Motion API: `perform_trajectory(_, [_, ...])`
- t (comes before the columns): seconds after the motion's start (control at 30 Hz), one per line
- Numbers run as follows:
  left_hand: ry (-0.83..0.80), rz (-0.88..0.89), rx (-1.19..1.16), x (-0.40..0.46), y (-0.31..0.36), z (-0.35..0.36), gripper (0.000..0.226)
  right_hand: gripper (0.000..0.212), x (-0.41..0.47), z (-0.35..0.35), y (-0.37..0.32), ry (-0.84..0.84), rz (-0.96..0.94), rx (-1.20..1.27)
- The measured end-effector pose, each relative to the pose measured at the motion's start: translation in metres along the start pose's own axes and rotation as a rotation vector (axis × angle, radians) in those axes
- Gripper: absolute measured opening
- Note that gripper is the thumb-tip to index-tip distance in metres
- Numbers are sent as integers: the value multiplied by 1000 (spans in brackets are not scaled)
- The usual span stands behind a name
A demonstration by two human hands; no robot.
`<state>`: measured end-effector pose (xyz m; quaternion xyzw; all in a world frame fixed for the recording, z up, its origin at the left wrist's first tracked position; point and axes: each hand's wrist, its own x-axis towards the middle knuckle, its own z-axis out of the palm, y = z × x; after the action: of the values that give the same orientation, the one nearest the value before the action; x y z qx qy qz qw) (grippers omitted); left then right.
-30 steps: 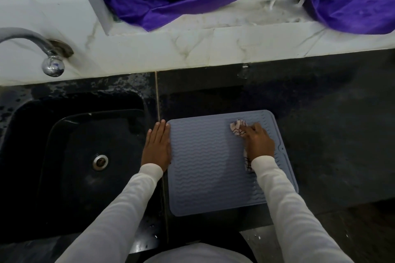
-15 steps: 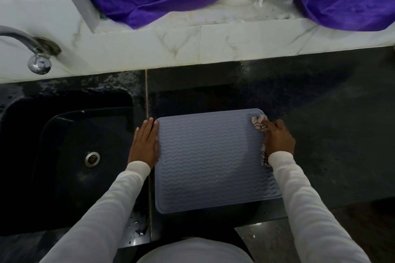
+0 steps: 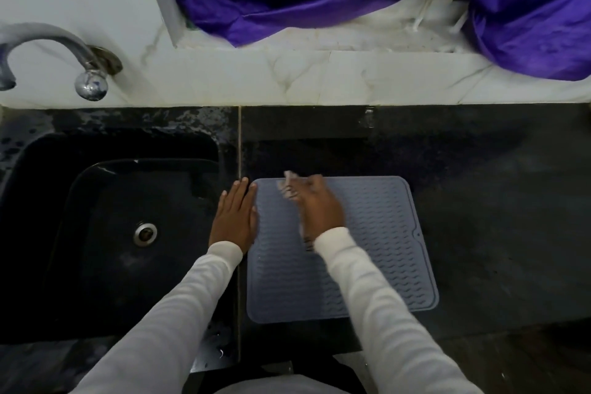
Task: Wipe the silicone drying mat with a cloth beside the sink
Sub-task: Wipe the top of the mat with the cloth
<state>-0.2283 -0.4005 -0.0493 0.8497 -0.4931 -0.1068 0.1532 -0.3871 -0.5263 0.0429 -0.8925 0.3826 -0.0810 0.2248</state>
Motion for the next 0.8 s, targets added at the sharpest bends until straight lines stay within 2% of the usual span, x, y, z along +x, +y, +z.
perform_trajectory(0.1, [12, 4, -16, 2, -2, 1, 59, 47, 7, 50, -57, -118, -2, -10])
perform_trajectory(0.2, [16, 11, 17, 2, -3, 3, 60, 59, 7, 77, -63, -183, 62, -92])
perform_trajectory(0.37, [26, 31, 51, 1, -4, 5, 56, 67, 9, 74, -40, -189, -20, -270])
perform_trajectory(0.47, [-7, 17, 70, -1, -2, 3, 59, 69, 7, 62, -25, -226, -32, -289])
perform_trajectory(0.67, [-33, 13, 63, -2, -2, 1, 59, 58, -3, 23, 31, -168, 52, -309])
perform_trajectory(0.8, [-49, 9, 82, -1, -1, 1, 59, 50, -9, -7, 70, -115, 176, -190])
